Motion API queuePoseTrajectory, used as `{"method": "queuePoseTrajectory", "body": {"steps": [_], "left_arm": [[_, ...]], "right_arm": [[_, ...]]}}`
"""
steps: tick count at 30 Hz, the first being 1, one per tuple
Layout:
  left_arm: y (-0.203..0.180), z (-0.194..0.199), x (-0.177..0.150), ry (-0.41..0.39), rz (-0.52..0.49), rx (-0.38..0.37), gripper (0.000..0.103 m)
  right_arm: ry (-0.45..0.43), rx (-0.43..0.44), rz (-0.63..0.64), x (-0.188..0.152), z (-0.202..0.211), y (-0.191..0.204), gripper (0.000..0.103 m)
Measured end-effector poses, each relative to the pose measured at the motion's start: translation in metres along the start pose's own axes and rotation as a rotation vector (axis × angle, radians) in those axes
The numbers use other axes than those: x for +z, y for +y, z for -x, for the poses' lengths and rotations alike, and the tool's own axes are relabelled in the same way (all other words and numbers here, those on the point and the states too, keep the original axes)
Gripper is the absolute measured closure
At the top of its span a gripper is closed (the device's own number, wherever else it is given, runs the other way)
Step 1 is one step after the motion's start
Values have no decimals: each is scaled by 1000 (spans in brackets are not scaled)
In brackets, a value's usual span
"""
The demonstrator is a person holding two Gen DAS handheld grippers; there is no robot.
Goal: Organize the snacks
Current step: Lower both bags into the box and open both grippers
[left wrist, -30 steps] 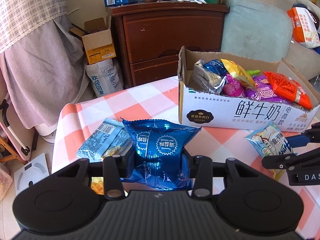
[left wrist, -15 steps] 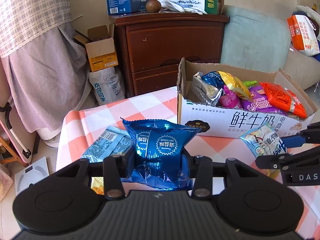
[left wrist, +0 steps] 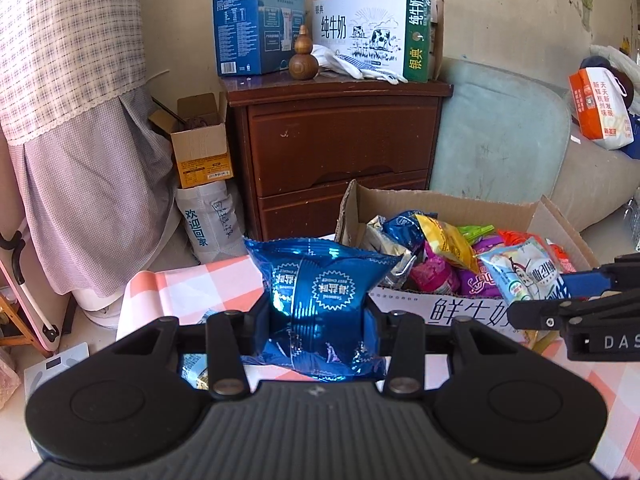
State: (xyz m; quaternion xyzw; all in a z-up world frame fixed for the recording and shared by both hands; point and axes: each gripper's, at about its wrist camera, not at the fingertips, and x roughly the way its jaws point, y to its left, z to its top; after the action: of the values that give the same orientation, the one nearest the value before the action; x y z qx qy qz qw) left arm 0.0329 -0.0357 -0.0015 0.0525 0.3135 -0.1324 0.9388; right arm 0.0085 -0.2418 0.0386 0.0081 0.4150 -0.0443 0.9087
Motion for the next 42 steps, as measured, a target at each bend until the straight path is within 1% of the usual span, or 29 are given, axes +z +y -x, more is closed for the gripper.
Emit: {"method": "queuePoseTrajectory", "body": {"steps": [4, 8, 13, 17, 22, 30, 32, 34, 35, 36, 37, 38, 40, 42], "left_arm": [[-5, 2, 13, -24, 15, -20, 60], [-15, 0, 25, -39, 8, -38, 60], [-31, -11, 39, -50, -18, -52, 60], [-38, -22, 49, -49, -18, -65, 60], [-45, -38, 59, -49, -12, -71, 60], [-49, -69, 66, -14, 6, -79, 60], [-50, -79, 67, -5, -6, -93, 60], [-50, -88, 66, 10, -8, -94, 57], [-51, -91, 65, 20, -5, -85, 47], [-50, -92, 64, 22, 1, -81, 41], [-48, -90, 64, 14, 12, -83, 32], [-47, -87, 65, 2, 23, -88, 30], [-43, -81, 70, -10, 35, -98, 29], [-38, -74, 73, -23, 55, -96, 24]], "right_arm": [[-71, -35, -77, 13, 13, -20, 54], [-134, -81, -173, 23, 23, -42, 54], [-181, -115, -257, 32, 27, -60, 54], [-196, -120, -310, 37, 22, -66, 54], [-202, -128, -341, 41, 14, -67, 54], [-197, -137, -414, 44, -3, -72, 54], [-197, -147, -430, 44, -7, -73, 53], [-190, -152, -434, 43, -12, -75, 52], [-182, -158, -439, 42, -16, -75, 51], [-175, -168, -445, 41, -19, -76, 50], [-170, -174, -447, 40, -20, -76, 46], [-166, -176, -445, 40, -21, -76, 41], [-177, -180, -439, 40, -19, -75, 39], [-187, -181, -426, 42, -16, -72, 38]]}}
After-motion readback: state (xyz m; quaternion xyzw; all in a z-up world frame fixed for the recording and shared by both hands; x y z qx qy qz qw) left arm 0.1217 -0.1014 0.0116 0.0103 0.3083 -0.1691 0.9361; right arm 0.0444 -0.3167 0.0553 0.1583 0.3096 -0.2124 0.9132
